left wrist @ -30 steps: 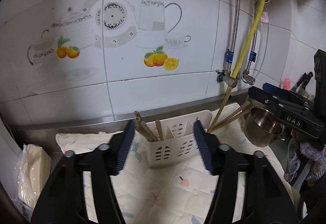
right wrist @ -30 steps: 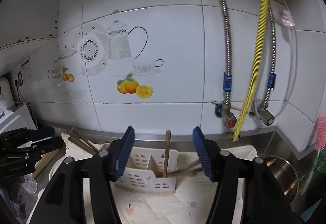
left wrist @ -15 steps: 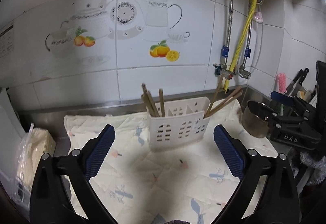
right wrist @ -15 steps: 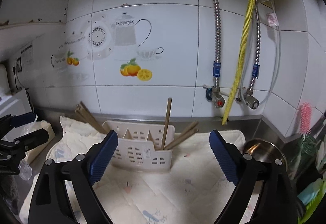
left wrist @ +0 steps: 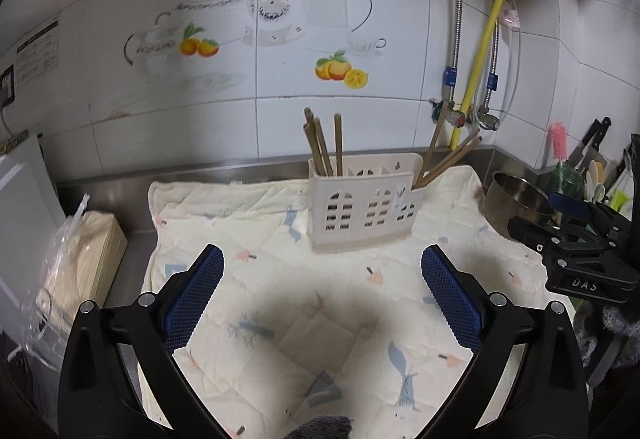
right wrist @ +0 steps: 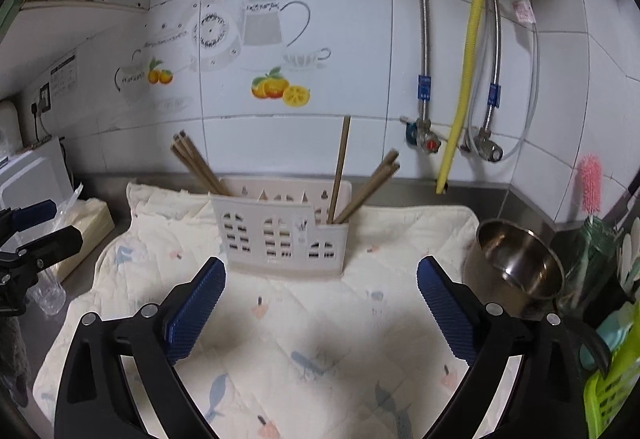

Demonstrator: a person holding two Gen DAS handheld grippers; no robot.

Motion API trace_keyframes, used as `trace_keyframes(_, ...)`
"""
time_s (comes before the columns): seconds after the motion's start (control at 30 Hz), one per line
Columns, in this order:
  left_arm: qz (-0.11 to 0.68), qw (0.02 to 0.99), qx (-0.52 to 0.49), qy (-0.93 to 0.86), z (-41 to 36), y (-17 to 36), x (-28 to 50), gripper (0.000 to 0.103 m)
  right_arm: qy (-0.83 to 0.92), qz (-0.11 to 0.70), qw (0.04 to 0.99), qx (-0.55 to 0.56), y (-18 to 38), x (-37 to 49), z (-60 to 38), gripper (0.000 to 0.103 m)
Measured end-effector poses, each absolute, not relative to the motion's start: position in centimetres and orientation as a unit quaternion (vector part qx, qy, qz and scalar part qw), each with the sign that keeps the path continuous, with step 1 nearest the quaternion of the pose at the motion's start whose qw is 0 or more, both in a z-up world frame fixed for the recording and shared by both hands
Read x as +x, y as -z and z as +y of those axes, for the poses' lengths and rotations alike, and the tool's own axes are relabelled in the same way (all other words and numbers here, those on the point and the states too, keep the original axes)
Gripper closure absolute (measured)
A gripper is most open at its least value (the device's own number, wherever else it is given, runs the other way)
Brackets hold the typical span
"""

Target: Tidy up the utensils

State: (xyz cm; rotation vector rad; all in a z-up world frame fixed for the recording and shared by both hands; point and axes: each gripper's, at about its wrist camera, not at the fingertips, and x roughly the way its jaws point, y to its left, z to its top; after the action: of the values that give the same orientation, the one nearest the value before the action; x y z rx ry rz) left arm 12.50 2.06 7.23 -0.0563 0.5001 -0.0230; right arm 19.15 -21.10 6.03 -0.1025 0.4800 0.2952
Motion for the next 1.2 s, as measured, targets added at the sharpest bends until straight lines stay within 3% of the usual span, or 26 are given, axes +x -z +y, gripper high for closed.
trace_keyframes(1.2, 0.271, 0.962, -0.04, -0.015, 3.6, -3.8, 8.4, 0.005, -0.158, 0.263, 0.95, -0.054, -2.9, 14.0, -20.1, 0.008)
